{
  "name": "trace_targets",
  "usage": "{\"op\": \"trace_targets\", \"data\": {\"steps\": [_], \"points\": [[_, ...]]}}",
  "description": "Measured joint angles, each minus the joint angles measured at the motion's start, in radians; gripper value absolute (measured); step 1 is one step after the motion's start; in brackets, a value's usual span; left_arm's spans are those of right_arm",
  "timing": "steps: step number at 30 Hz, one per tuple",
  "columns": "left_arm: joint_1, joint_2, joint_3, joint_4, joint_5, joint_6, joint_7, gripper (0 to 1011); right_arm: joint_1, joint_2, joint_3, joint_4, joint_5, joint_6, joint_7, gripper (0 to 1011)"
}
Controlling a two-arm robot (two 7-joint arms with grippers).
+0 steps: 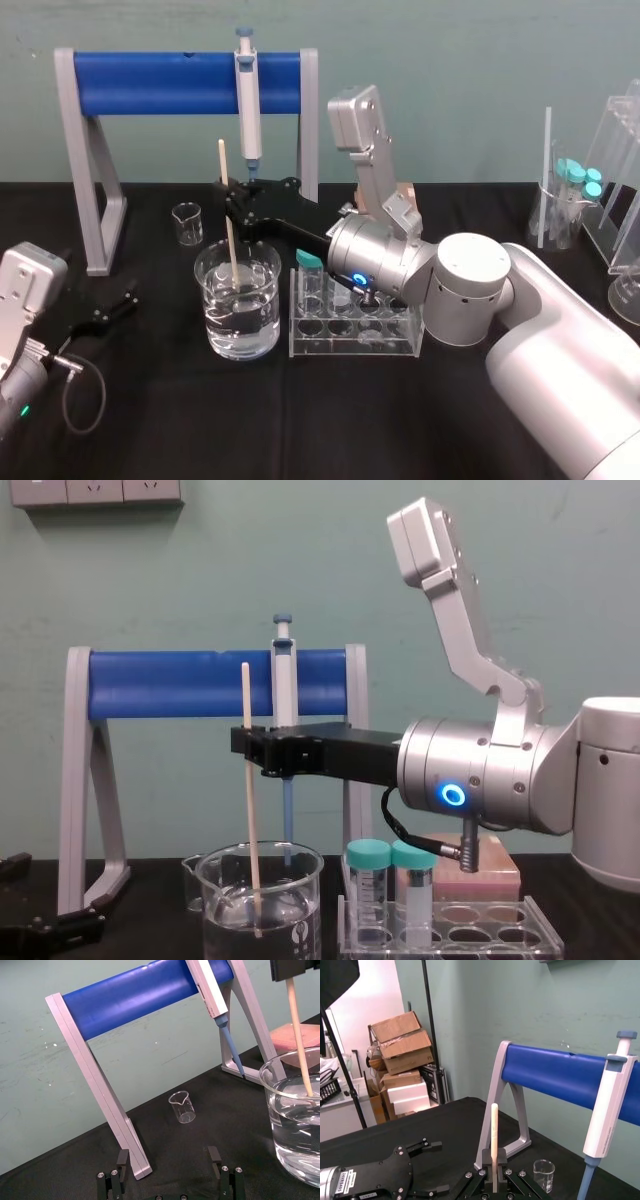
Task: Hold the thermometer with one hand and immerse one end into the beaker, then reinsert it into the test tube rack.
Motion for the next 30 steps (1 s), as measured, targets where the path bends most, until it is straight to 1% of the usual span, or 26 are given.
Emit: {"op": "trace_targets", "data": {"steps": [16, 30], "points": [[0.0, 0.0, 0.0, 0.0, 0.0, 0.0, 0.0, 1004, 0.001, -0.005, -0.001, 0.027, -0.021, -0.009, 0.008, 55], [0.0, 0.0, 0.0, 0.0, 0.0, 0.0, 0.0, 1004, 0.001, -0.004, -0.001, 0.025, -0.019, -0.009, 0.008, 55]]}}
